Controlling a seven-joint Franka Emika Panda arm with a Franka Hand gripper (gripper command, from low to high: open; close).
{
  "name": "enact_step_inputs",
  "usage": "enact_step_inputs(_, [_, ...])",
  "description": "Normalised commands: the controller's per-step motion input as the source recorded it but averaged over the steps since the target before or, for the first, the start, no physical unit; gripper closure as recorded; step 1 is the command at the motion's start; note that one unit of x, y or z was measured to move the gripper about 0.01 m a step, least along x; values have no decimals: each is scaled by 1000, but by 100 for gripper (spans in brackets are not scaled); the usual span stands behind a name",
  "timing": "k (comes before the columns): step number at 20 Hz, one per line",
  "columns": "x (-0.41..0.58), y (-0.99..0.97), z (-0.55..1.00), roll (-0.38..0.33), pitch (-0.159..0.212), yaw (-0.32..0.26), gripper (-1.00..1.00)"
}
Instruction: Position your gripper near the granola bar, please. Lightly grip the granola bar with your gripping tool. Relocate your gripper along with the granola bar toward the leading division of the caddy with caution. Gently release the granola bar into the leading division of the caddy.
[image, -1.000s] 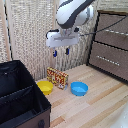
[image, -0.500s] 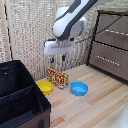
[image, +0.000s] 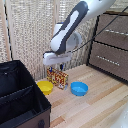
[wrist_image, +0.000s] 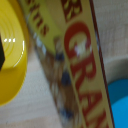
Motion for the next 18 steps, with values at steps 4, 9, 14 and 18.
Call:
enact_step_inputs(4, [9,-41,-358,-55,0,89,-100])
enact_step_inputs(9, [117,-25,-46,0,1,7,100])
enact_step_inputs(14, [14,10,0,0,10,-3,100])
enact_step_inputs(18, [0,33,0,-6,35,0,100])
